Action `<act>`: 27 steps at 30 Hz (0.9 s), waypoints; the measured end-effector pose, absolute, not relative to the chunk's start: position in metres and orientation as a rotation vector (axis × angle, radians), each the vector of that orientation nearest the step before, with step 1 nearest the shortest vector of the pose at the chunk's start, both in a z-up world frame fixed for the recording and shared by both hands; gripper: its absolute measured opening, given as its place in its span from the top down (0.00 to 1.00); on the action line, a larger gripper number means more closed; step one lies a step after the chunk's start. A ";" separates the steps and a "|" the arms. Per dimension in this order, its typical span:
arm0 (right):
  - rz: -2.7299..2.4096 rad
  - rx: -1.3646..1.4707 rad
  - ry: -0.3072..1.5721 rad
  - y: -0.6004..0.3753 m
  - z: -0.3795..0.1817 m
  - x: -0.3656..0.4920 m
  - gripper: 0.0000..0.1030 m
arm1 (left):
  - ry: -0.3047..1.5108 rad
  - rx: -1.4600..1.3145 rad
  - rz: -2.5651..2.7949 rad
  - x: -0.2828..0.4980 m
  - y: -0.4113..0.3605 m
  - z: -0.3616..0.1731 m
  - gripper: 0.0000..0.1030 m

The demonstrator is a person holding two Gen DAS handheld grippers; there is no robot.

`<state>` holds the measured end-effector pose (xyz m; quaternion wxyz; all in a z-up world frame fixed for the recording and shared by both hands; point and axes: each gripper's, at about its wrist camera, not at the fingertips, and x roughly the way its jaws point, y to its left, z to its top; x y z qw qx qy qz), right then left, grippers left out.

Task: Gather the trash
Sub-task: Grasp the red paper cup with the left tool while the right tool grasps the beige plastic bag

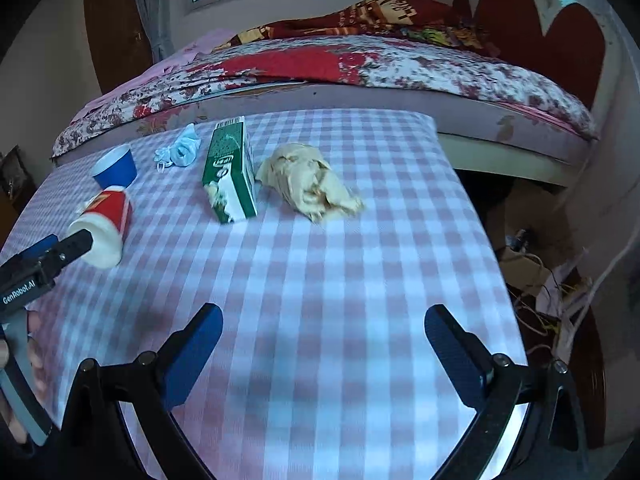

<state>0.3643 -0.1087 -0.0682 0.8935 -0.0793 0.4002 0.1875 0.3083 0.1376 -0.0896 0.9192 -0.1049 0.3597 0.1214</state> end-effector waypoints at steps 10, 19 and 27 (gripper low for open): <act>0.396 -0.159 0.864 -0.075 -0.084 0.440 0.01 | 0.800 -0.239 0.284 0.343 0.146 -0.110 0.06; 0.394 -0.223 0.870 -0.057 -0.092 0.469 0.19 | 0.806 -0.241 0.255 0.340 0.158 -0.118 0.28; 0.377 -0.236 0.859 -0.056 -0.092 0.467 0.77 | 0.778 -0.234 0.171 0.327 0.160 -0.113 0.51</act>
